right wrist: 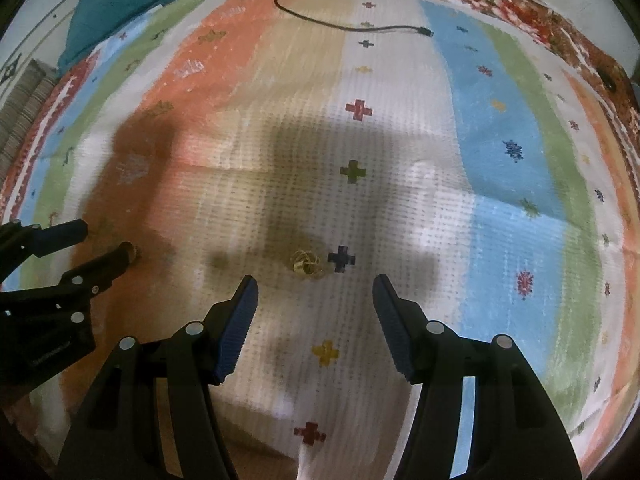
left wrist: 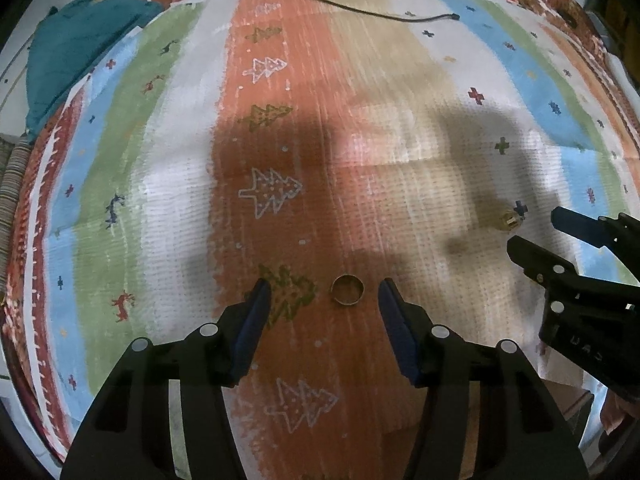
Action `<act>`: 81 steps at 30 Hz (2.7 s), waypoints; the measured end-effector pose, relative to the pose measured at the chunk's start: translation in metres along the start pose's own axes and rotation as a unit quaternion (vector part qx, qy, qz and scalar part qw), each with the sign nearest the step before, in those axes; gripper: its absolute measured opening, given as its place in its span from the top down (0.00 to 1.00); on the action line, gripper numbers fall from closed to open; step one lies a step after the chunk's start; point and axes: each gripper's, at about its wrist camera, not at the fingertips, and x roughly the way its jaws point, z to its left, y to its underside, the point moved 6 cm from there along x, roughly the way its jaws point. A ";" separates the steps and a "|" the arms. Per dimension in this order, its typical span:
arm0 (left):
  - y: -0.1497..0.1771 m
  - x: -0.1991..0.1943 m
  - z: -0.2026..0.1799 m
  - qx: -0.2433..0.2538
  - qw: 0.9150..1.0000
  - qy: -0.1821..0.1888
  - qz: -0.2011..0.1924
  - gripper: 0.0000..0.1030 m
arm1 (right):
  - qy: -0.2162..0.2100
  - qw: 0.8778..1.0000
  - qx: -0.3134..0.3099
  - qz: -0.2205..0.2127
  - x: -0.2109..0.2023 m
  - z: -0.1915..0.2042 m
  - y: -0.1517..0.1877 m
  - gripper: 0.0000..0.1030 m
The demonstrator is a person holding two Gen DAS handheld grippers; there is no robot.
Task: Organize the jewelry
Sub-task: 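Grasp the gold ring with the left tool while the right tool grasps the gold earring, then carry the gold ring and earring toward the silver tin with both tools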
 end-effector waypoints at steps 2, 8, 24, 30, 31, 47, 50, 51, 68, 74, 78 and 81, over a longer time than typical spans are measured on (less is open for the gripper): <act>0.000 0.005 0.000 0.003 1.000 -0.001 0.005 0.50 | 0.000 1.000 0.002 0.003 0.005 0.000 -0.002 0.46; -0.002 0.016 -0.003 0.017 1.000 0.001 0.015 0.60 | 0.001 1.000 -0.003 0.006 0.015 0.001 -0.007 0.51; -0.001 0.010 -0.014 0.025 1.000 0.006 0.012 0.81 | 0.000 1.000 -0.021 0.009 0.014 0.008 -0.004 0.83; 0.001 -0.008 -0.014 0.020 1.000 0.016 -0.004 0.81 | 0.000 1.000 -0.022 -0.007 -0.005 0.010 -0.001 0.83; 0.002 -0.010 -0.016 0.022 1.000 0.016 -0.006 0.81 | 0.000 1.000 -0.022 -0.010 -0.009 0.010 0.000 0.83; 0.017 -0.049 -0.029 0.024 0.998 0.032 -0.046 0.81 | 0.003 0.999 -0.027 -0.036 -0.051 0.009 0.027 0.83; 0.020 -0.058 -0.032 0.023 0.998 0.035 -0.055 0.81 | 0.003 0.999 -0.026 -0.047 -0.060 0.009 0.030 0.83; 0.021 -0.061 -0.034 0.023 0.997 0.036 -0.058 0.81 | 0.005 0.998 -0.025 -0.052 -0.062 0.009 0.030 0.83; 0.038 -0.092 -0.039 0.014 0.994 0.057 -0.087 0.81 | -0.012 0.997 -0.030 -0.071 -0.088 0.018 0.052 0.83; 0.046 -0.101 -0.040 0.014 0.993 0.059 -0.097 0.81 | -0.015 0.997 -0.031 -0.075 -0.096 0.020 0.062 0.83; 0.053 -0.109 -0.043 0.014 0.992 0.063 -0.105 0.81 | -0.014 0.996 -0.031 -0.078 -0.101 0.021 0.069 0.83; 0.058 -0.115 -0.045 0.014 0.991 0.068 -0.111 0.81 | -0.016 0.996 -0.033 -0.080 -0.105 0.023 0.074 0.83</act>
